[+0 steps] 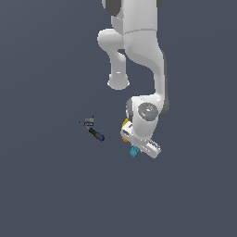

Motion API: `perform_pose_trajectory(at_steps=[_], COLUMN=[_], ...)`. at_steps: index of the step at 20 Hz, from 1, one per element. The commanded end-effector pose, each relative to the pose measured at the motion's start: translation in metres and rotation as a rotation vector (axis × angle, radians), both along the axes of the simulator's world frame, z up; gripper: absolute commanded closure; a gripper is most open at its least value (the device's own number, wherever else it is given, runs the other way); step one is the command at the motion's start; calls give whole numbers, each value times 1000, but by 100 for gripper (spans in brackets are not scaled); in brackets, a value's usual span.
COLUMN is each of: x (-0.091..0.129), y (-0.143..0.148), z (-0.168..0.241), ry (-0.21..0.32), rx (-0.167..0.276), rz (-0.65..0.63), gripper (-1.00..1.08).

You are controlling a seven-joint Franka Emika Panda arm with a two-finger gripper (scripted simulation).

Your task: Pick up a designated object from a clutter of objects.

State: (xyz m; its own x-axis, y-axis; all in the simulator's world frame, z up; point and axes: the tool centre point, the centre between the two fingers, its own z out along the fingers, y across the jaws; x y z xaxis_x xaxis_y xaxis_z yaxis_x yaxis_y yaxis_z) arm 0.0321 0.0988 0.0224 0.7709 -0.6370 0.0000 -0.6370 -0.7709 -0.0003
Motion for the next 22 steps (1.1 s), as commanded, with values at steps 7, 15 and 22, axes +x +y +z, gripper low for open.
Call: perform_pose_trajectory(at_steps=[7, 15, 22], x=[-1, -10, -24], y=[0, 2, 4], z=[4, 32, 82], ry=[0, 0, 0], rx=[0, 0, 0], rz=[0, 0, 0], gripper=[108, 108, 108])
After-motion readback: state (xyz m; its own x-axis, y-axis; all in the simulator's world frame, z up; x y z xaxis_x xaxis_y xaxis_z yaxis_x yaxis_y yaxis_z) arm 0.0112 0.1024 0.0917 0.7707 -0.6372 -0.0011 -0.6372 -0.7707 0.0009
